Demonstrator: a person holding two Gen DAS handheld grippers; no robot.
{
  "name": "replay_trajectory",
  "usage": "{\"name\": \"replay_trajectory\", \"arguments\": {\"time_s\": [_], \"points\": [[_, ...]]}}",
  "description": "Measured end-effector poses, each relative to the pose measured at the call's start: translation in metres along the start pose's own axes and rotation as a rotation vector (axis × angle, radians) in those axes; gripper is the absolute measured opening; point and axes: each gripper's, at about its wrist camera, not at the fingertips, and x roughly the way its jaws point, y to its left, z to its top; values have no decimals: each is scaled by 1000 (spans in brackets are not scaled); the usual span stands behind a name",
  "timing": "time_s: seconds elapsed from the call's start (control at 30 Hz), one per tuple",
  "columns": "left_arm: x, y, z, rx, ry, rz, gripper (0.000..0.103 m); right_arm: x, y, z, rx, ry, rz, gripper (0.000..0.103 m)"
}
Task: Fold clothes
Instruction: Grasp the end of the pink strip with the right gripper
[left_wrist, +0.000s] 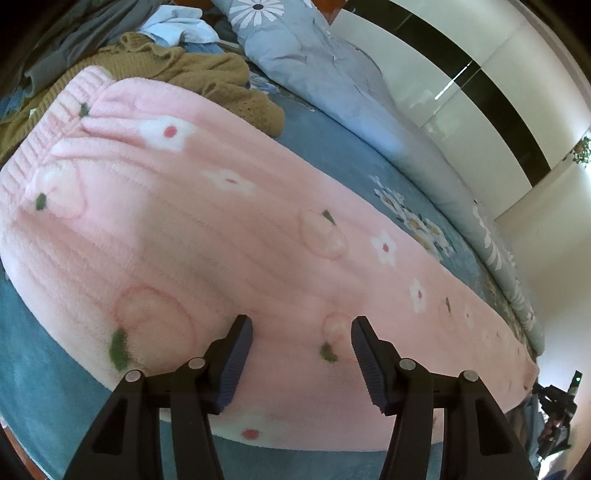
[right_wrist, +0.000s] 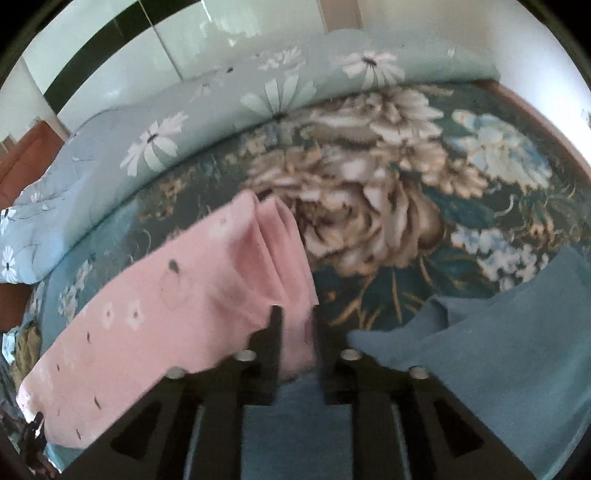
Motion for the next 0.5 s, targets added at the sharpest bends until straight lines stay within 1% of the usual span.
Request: {"name": "replay_trajectory", "arguments": {"time_s": [0.07,0.17,0.33,0.47,0.5], "points": [[1,-2,0,5,0,9,60,1,9,1,-27,5,22,31],[2,-4,-1,11,0,16,62,16,27,1,-88,51,5,35],[-2,-4,-1,6,3,9,62,50,37,1,-72,150,-28,36],[-1,-2,-2,-3,0,6,62,54,36,3,-74,166,-37,36],[0,-3,-2,-1,0,8,62,54,36,3,-70,168,-36,32]]}}
